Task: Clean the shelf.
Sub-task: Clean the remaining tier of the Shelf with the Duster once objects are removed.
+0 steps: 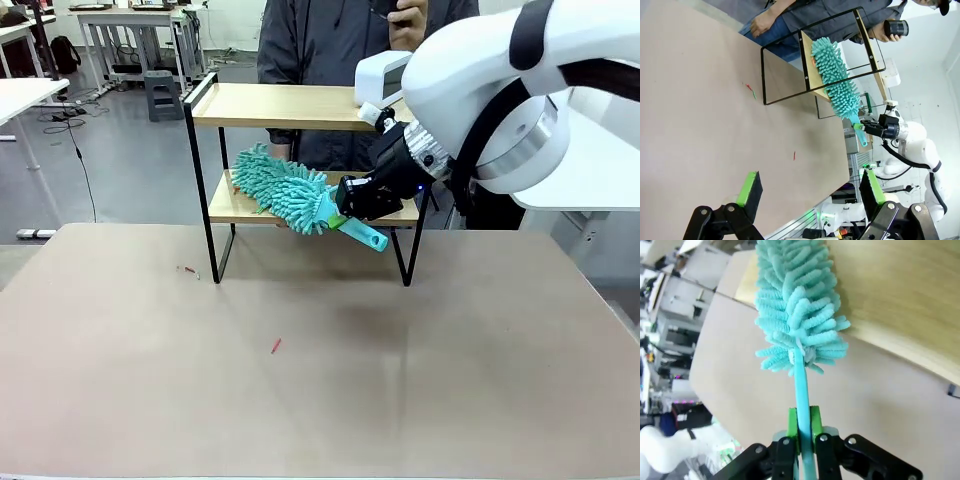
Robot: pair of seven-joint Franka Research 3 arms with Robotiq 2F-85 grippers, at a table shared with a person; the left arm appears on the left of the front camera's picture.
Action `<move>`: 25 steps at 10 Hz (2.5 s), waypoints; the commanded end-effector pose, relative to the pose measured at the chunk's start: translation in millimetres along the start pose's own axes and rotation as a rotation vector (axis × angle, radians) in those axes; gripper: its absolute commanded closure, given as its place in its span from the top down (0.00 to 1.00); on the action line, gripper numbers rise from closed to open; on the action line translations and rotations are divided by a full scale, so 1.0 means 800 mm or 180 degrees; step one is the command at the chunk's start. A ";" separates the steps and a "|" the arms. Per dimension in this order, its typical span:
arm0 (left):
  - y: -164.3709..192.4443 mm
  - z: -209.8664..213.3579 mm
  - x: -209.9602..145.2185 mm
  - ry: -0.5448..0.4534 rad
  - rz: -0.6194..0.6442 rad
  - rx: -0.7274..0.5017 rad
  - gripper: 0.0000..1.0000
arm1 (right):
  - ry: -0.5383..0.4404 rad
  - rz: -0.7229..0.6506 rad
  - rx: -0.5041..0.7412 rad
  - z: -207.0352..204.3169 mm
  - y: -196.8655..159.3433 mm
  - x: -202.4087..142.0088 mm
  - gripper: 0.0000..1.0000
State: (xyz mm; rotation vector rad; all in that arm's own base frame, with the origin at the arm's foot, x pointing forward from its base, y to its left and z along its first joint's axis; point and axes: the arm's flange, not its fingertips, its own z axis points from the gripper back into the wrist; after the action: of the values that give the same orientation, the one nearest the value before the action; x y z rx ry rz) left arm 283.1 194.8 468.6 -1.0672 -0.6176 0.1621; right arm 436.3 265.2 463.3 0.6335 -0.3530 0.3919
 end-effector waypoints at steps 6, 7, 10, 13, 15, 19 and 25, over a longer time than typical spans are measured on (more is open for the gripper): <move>0.000 -0.002 0.000 -0.0044 -0.0058 -0.0059 1.00 | 0.0757 0.1158 0.0697 0.100 -0.068 -0.096 0.12; 0.000 -0.002 0.000 -0.0044 -0.0058 -0.0059 1.00 | 0.0685 0.1192 0.0847 0.125 -0.082 -0.117 0.12; 0.000 -0.002 0.000 -0.0044 -0.0058 -0.0059 1.00 | 0.0339 0.1022 0.1473 0.161 -0.127 -0.155 0.12; 0.000 -0.002 0.000 -0.0044 -0.0058 -0.0059 1.00 | 0.0204 0.0916 0.1556 0.179 -0.143 -0.177 0.12; 0.000 -0.002 0.000 -0.0044 -0.0058 -0.0059 1.00 | -0.0059 0.0707 0.1471 0.232 -0.165 -0.216 0.12; 0.000 -0.002 0.000 -0.0044 -0.0058 -0.0059 1.00 | -0.1047 -0.0126 0.1187 0.361 -0.221 -0.356 0.12; 0.000 -0.002 0.000 -0.0044 -0.0058 -0.0059 1.00 | -0.1397 -0.0972 0.0792 0.433 -0.296 -0.390 0.12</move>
State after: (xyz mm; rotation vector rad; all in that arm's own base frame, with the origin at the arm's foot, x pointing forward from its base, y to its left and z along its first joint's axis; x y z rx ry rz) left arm 282.8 195.1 468.9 -1.0663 -0.6187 0.1625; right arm 214.1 -209.8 458.1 0.9935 -0.5856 -0.0776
